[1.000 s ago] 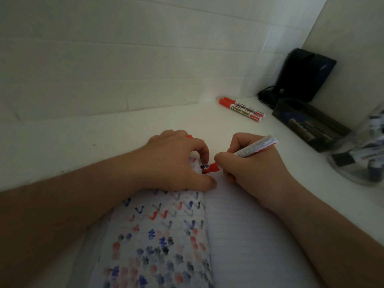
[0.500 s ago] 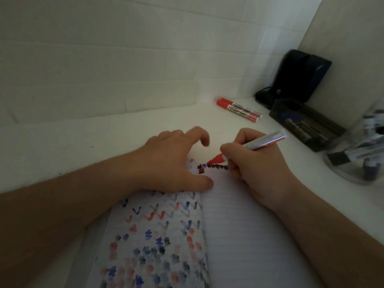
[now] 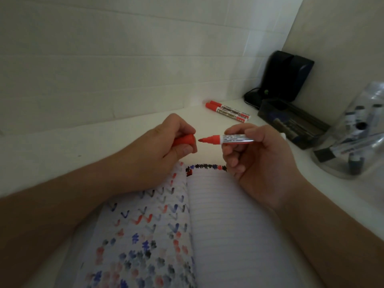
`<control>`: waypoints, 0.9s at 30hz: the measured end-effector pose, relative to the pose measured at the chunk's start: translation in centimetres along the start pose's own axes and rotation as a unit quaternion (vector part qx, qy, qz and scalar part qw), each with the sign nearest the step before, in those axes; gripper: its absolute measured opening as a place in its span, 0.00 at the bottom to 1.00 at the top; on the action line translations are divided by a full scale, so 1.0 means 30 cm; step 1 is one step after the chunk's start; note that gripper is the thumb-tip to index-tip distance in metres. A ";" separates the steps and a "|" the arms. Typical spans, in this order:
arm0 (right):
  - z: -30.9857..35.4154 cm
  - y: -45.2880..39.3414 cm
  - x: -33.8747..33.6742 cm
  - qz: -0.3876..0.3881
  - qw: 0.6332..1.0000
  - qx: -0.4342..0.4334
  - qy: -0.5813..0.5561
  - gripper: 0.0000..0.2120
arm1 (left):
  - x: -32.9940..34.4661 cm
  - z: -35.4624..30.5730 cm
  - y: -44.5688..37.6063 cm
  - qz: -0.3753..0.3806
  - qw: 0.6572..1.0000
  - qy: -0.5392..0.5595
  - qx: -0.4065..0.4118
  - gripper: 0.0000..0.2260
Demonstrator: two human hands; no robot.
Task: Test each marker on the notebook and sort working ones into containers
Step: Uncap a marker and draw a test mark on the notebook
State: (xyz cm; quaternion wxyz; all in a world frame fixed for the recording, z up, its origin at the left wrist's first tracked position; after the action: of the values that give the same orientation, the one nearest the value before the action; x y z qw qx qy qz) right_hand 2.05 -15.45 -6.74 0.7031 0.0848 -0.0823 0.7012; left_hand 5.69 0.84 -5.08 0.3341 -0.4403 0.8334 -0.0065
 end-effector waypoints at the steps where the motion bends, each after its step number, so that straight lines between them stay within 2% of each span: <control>1: -0.004 -0.002 0.002 0.001 1.000 0.000 0.005 0.11 | -0.001 -0.004 0.000 -0.001 1.000 0.001 0.000 0.08; 9: -0.020 -0.004 0.006 -0.015 0.999 0.030 0.000 0.05 | 0.001 -0.024 0.000 0.000 1.000 -0.012 0.010 0.08; 12: -0.021 -0.002 0.008 -0.027 0.999 0.033 0.025 0.13 | 0.009 -0.034 0.002 0.012 1.000 -0.025 0.011 0.08; 15: -0.008 0.004 0.014 -0.029 0.997 0.014 0.072 0.08 | 0.010 -0.040 -0.003 -0.002 1.000 -0.018 0.007 0.07; 19: 0.054 0.050 0.007 -0.048 0.996 -0.013 0.080 0.03 | -0.015 -0.075 -0.002 -0.031 0.998 0.051 -0.007 0.08; 23: 0.108 0.113 0.004 -0.062 0.996 0.002 0.063 0.13 | -0.010 -0.201 0.023 -0.009 0.999 -0.017 0.027 0.06; 25: 0.118 0.159 0.001 -0.052 0.998 0.023 0.028 0.12 | -0.002 -0.273 0.034 -0.039 0.997 0.033 0.058 0.04; 27: 0.126 0.216 -0.007 -0.045 0.999 0.026 -0.007 0.07 | 0.030 -0.312 0.036 -0.080 0.985 0.146 0.047 0.08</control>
State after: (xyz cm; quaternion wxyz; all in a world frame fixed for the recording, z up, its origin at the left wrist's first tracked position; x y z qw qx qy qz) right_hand -4.43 -16.53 -3.11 0.7310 0.1119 -0.0651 0.6700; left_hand -0.71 -1.81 1.37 0.2280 -0.4836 0.8339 -0.1365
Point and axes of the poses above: each hand's wrist, its own y-axis away from the middle knuckle, its own x-axis out of the palm, z = x × y, the point moved 9 cm from there along -y, towards the middle knuckle, and after that the axes turned 10 degrees about y, right-handed, at the moved point
